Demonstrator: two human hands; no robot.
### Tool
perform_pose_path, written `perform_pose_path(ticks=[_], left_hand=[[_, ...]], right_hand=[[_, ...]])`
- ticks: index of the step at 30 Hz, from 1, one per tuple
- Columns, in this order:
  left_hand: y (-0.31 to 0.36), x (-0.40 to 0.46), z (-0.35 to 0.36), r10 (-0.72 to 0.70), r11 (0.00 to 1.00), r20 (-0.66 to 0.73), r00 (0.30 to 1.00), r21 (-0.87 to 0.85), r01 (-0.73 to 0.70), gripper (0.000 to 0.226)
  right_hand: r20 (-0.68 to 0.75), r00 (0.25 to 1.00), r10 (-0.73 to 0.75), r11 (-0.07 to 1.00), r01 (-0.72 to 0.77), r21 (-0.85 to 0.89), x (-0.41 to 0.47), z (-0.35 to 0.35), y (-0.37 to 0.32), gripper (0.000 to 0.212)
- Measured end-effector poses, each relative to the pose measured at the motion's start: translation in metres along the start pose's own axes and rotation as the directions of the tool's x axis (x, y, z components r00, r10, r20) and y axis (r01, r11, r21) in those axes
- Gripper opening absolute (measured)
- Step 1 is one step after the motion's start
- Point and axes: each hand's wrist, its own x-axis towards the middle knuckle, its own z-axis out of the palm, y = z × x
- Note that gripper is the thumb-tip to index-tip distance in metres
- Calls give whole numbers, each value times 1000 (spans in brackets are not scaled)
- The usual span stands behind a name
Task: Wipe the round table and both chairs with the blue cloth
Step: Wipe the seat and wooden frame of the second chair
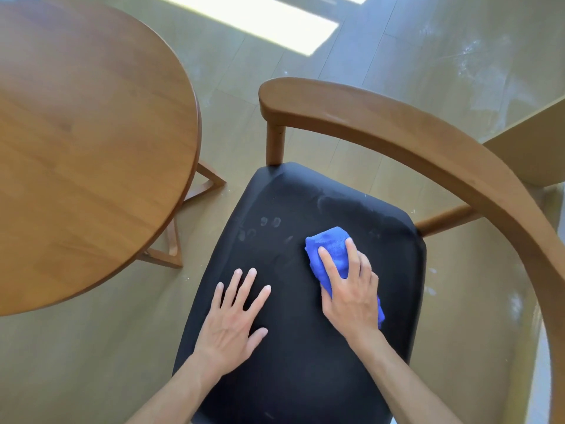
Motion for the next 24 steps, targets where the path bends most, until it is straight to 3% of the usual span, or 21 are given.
perform_pose_path(ticks=[7,11,16,19,22,24], left_hand=[[-2,4,12,13,999,-81,997,-46,-17,81],[-5,4,18,27,997,-141,990,-69,-37,79],[-3,-2,21,71,995,-201,977,-49,-83,67],[-2,-10,24,153,987,-245,957,-9,-160,57],[1,-25,30,223,974,-234,946,20,-225,59],[1,-33,36,225,974,-197,954,22,-225,63]], right_hand=[[-127,929,348,936,-336,107,89,7,-2,67],[-166,916,365,931,-355,87,105,16,-26,62],[-190,970,153,983,-130,127,94,22,-82,63],[-117,989,-93,966,118,228,77,25,-143,56],[-65,895,-442,863,444,239,66,29,-158,54],[-40,819,-572,796,566,217,69,30,-150,52]])
